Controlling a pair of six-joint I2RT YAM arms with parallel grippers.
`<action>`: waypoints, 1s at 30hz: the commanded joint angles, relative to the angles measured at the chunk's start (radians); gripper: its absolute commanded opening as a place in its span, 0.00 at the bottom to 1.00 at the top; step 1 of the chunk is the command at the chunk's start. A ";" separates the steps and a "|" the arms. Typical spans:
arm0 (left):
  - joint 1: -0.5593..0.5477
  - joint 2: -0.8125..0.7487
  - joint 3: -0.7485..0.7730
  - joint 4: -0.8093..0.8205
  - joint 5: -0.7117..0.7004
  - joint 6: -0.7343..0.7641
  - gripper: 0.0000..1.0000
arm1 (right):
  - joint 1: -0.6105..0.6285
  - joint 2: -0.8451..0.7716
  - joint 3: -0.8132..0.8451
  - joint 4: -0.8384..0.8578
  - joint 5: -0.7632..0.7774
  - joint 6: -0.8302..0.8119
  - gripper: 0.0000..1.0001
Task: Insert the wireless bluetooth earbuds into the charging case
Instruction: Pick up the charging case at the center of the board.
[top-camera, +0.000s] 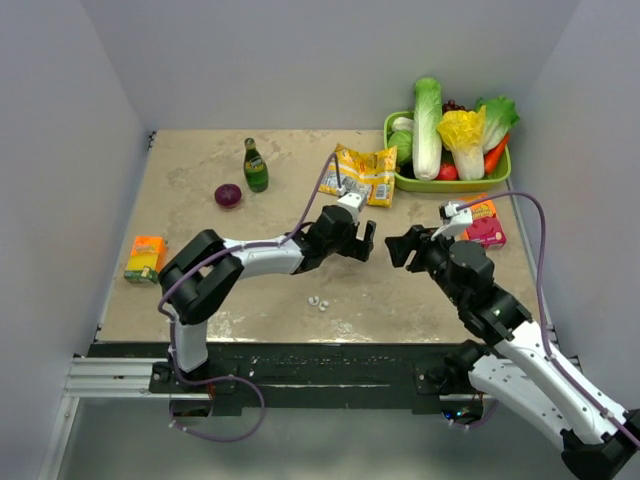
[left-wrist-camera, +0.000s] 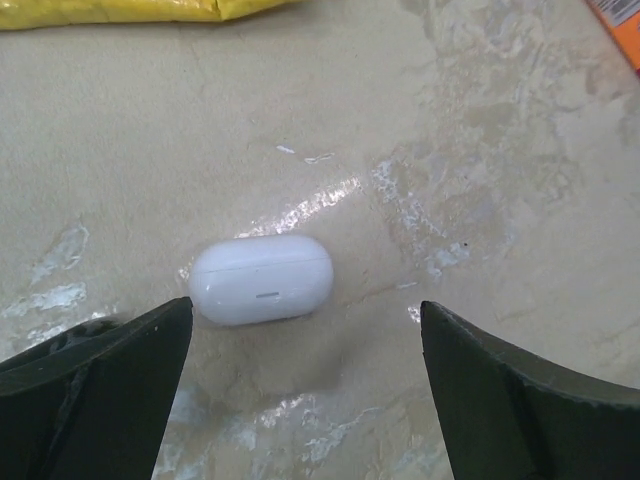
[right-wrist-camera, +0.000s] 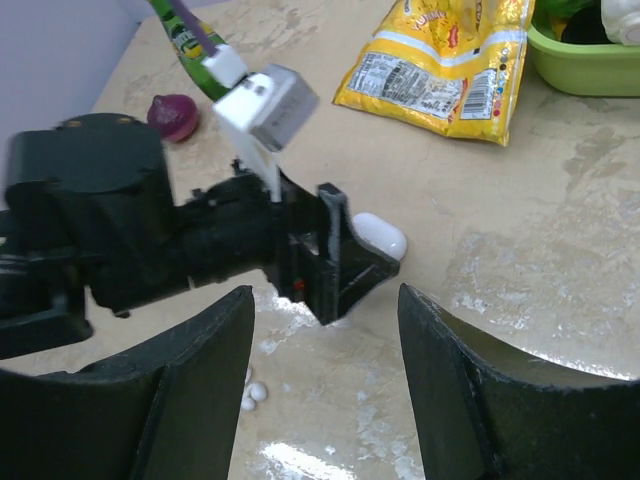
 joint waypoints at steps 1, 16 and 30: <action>-0.018 0.075 0.118 -0.116 -0.098 0.045 1.00 | 0.001 -0.055 0.036 -0.005 -0.025 -0.008 0.63; -0.018 0.195 0.218 -0.177 -0.152 0.057 0.95 | 0.001 -0.066 0.012 -0.014 -0.015 -0.006 0.63; -0.021 0.224 0.218 -0.202 -0.192 0.006 0.89 | 0.001 -0.049 0.007 -0.016 -0.009 -0.009 0.63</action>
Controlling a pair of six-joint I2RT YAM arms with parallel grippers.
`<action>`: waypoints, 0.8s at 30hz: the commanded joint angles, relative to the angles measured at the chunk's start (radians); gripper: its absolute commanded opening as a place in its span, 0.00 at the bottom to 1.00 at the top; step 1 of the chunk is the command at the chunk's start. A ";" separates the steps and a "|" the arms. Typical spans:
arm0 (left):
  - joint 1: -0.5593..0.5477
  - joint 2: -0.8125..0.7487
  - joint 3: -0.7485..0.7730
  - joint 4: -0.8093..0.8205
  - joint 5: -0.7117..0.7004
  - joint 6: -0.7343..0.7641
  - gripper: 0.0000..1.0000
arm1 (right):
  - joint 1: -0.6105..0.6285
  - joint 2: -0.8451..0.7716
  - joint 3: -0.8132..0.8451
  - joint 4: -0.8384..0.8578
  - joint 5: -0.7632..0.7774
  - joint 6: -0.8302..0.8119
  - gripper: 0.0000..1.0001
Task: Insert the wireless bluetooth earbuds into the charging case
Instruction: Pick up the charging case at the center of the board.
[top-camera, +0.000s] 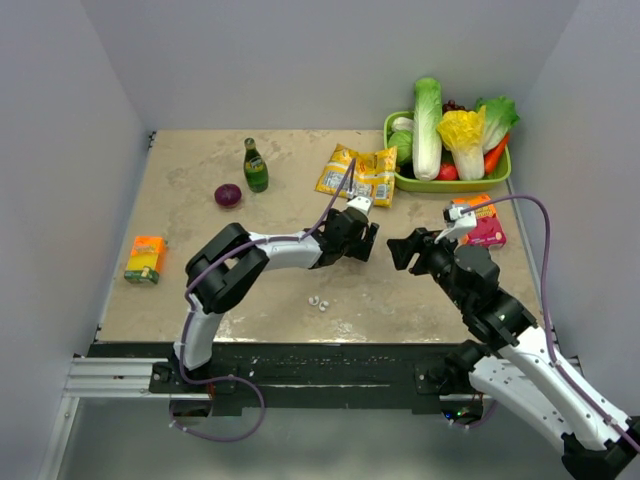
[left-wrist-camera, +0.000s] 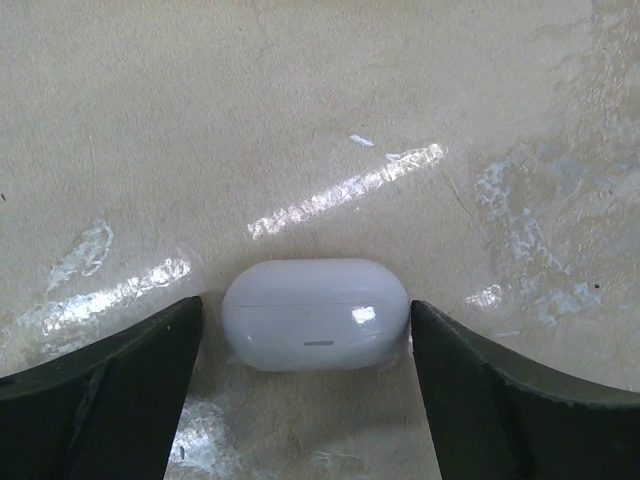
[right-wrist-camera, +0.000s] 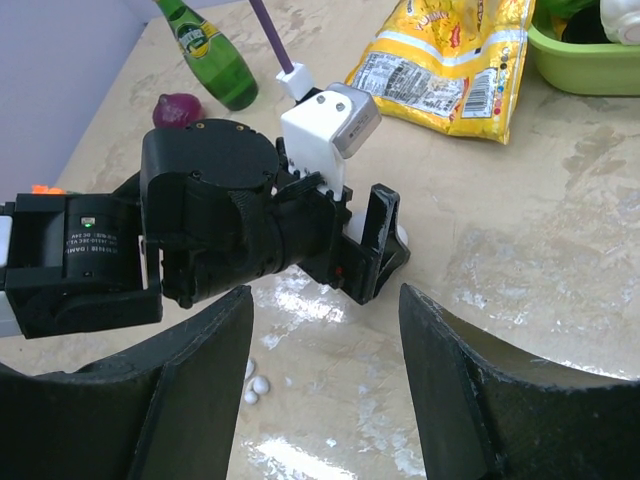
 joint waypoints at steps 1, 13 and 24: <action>-0.003 0.028 0.030 -0.036 -0.046 -0.020 0.88 | 0.002 0.002 0.007 0.013 0.004 -0.010 0.63; -0.047 0.064 0.062 -0.086 -0.124 -0.004 0.88 | 0.001 -0.001 0.003 0.010 0.017 -0.013 0.64; -0.050 0.074 0.078 -0.166 -0.167 -0.067 0.90 | 0.002 0.007 -0.002 0.016 0.021 -0.013 0.64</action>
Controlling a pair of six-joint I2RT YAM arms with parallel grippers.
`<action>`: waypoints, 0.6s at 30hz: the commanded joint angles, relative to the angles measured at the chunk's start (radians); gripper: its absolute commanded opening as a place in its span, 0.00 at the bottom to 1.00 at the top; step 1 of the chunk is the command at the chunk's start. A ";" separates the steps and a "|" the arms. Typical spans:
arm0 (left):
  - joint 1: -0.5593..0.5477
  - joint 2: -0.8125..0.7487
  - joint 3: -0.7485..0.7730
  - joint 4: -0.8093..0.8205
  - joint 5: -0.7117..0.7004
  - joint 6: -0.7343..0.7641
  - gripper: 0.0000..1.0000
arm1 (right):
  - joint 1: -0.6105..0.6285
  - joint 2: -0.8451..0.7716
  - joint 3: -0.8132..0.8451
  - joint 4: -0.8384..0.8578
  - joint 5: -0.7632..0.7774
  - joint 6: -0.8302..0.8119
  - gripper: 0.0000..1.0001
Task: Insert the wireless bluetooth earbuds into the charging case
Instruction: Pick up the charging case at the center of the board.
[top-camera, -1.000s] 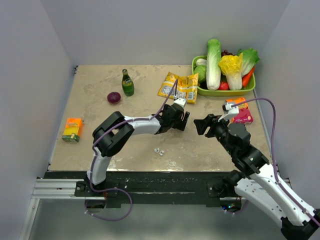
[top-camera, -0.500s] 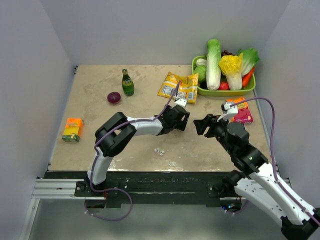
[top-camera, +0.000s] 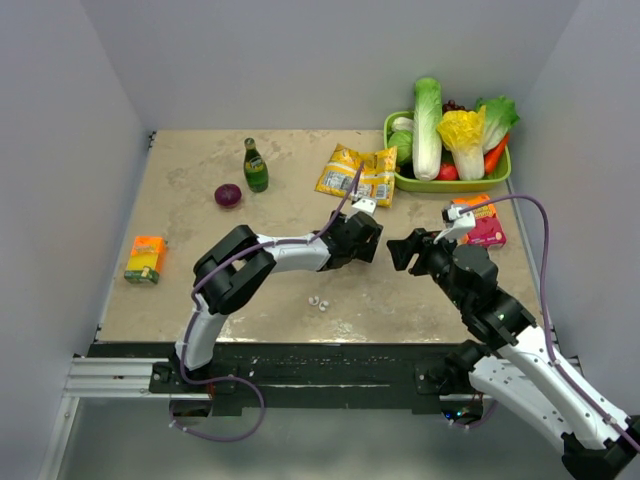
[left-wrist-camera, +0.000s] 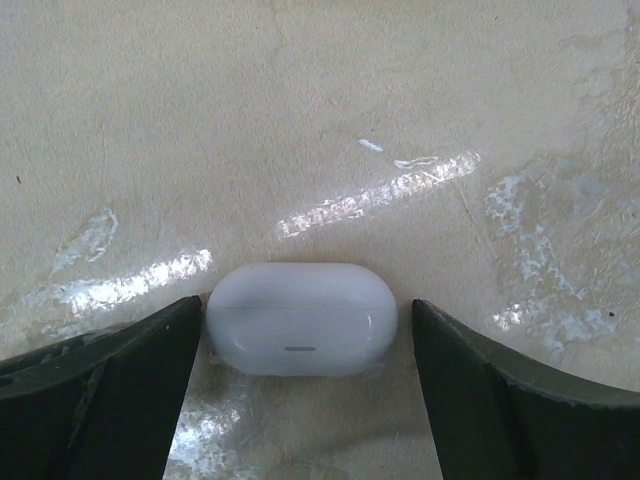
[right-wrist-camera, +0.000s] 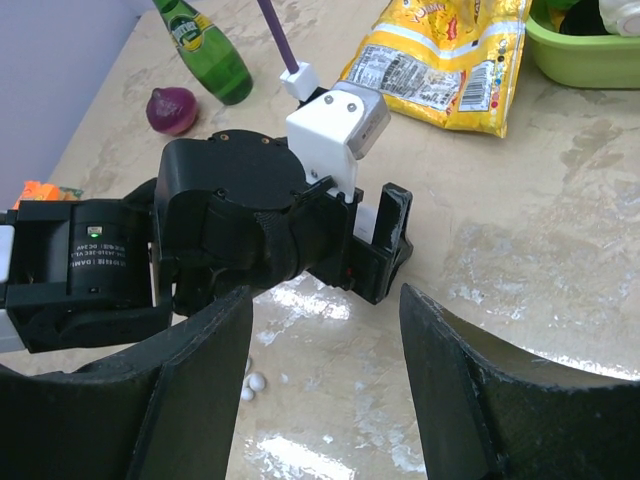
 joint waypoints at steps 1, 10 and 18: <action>-0.006 0.043 0.032 -0.127 -0.040 -0.038 0.89 | 0.001 0.000 0.001 0.023 0.016 -0.012 0.64; -0.012 0.060 0.038 -0.144 -0.044 -0.064 0.84 | 0.001 -0.002 -0.004 0.023 0.021 -0.011 0.64; -0.012 0.040 0.011 -0.101 -0.030 -0.047 0.54 | 0.001 -0.002 -0.001 0.021 0.015 -0.008 0.64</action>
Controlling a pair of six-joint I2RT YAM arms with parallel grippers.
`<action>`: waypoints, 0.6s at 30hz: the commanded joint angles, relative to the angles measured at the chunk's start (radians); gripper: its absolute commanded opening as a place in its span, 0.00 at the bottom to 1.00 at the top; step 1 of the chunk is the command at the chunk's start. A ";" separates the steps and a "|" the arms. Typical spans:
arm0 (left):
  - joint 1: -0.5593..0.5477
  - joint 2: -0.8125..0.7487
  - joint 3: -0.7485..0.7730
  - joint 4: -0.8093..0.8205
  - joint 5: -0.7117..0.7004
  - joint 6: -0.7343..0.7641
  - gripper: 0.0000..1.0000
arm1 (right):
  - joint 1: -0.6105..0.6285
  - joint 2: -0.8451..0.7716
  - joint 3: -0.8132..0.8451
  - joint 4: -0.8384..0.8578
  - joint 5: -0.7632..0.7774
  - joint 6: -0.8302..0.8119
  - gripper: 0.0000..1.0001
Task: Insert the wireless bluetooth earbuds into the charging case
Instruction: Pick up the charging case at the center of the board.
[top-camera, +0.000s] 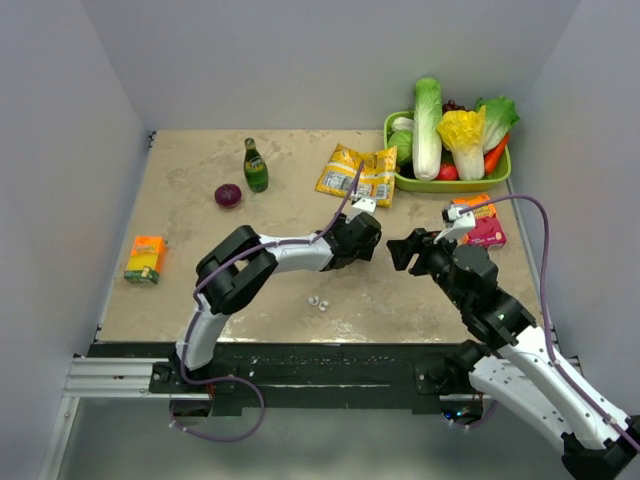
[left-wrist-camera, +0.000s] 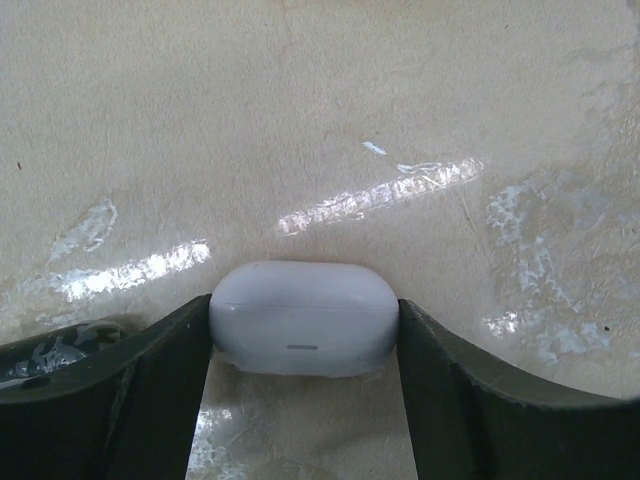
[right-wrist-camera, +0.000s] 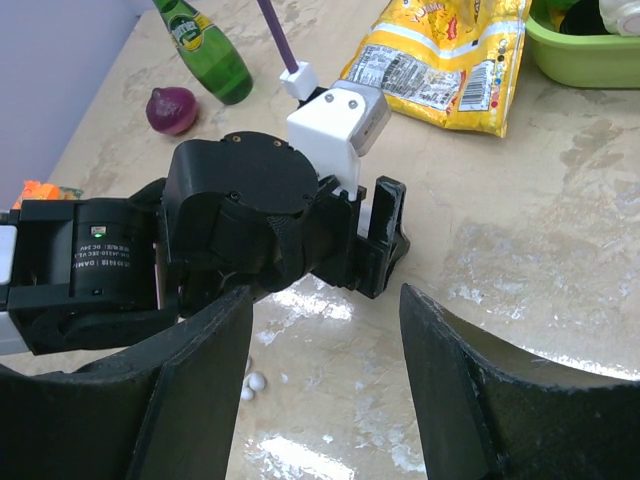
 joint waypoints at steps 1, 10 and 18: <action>-0.002 -0.002 -0.052 -0.027 0.002 0.022 0.41 | 0.001 -0.004 0.007 0.021 0.013 -0.005 0.64; 0.057 -0.266 -0.177 0.266 0.006 0.161 0.00 | 0.001 -0.005 0.109 0.003 0.055 0.041 0.65; 0.099 -0.698 -0.772 0.991 0.265 0.227 0.00 | 0.002 0.010 0.149 0.035 -0.052 0.046 0.69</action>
